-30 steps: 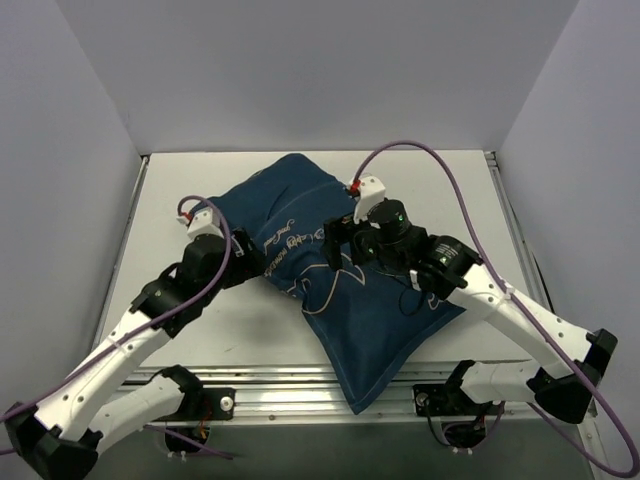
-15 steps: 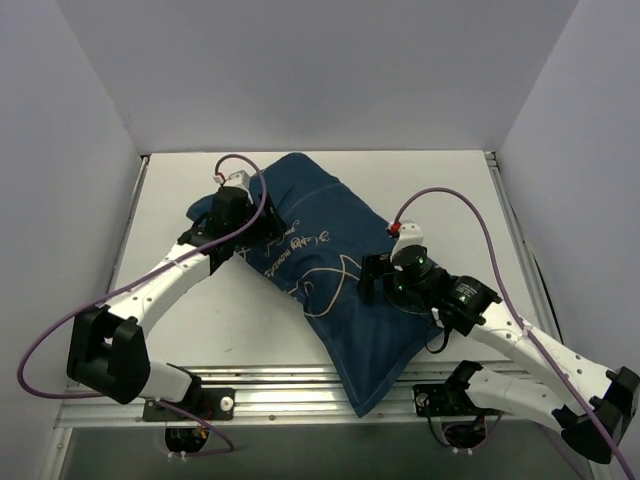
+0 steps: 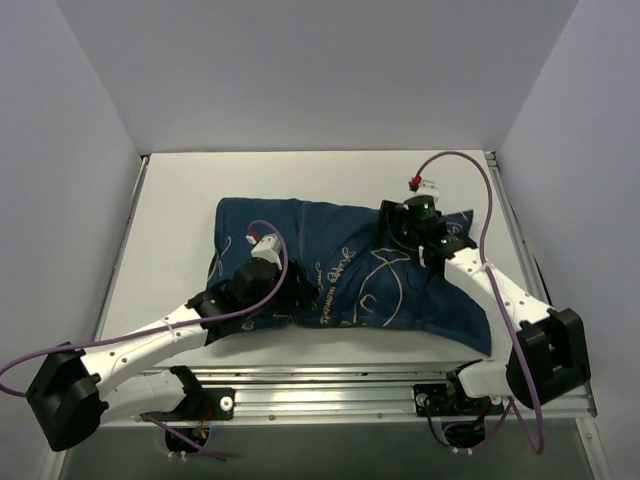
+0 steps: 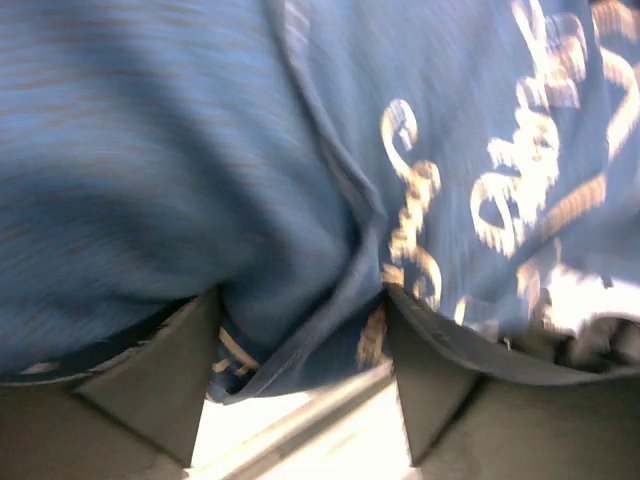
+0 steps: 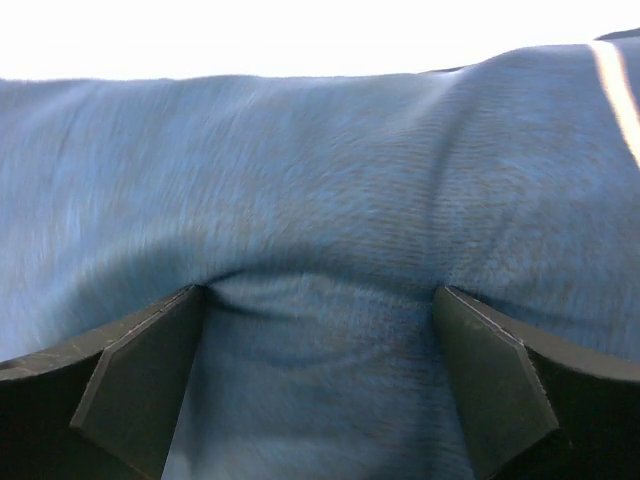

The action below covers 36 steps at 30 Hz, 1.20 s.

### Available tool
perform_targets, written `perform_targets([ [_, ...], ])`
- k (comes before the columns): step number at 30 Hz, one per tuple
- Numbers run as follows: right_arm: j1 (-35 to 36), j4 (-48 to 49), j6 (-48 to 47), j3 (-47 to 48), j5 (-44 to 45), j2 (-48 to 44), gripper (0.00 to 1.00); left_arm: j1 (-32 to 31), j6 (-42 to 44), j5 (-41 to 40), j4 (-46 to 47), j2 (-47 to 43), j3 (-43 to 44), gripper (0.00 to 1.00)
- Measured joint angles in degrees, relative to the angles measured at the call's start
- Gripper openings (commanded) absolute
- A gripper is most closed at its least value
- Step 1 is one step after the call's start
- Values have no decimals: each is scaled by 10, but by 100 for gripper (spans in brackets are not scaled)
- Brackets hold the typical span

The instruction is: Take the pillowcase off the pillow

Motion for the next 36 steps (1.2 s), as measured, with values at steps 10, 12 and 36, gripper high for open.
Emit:
perform_targets([
  [10,26,-15,-65,84,22,10,91,-109,-41,-70,-144,-95,55,87],
  [12,61,-30,-76,85,34,-17,91,-109,-43,-99,-180,-120,81,87],
  [36,353,-1,-73,139,165,129,91,53,-98,-201,-195,-137,-38,71],
])
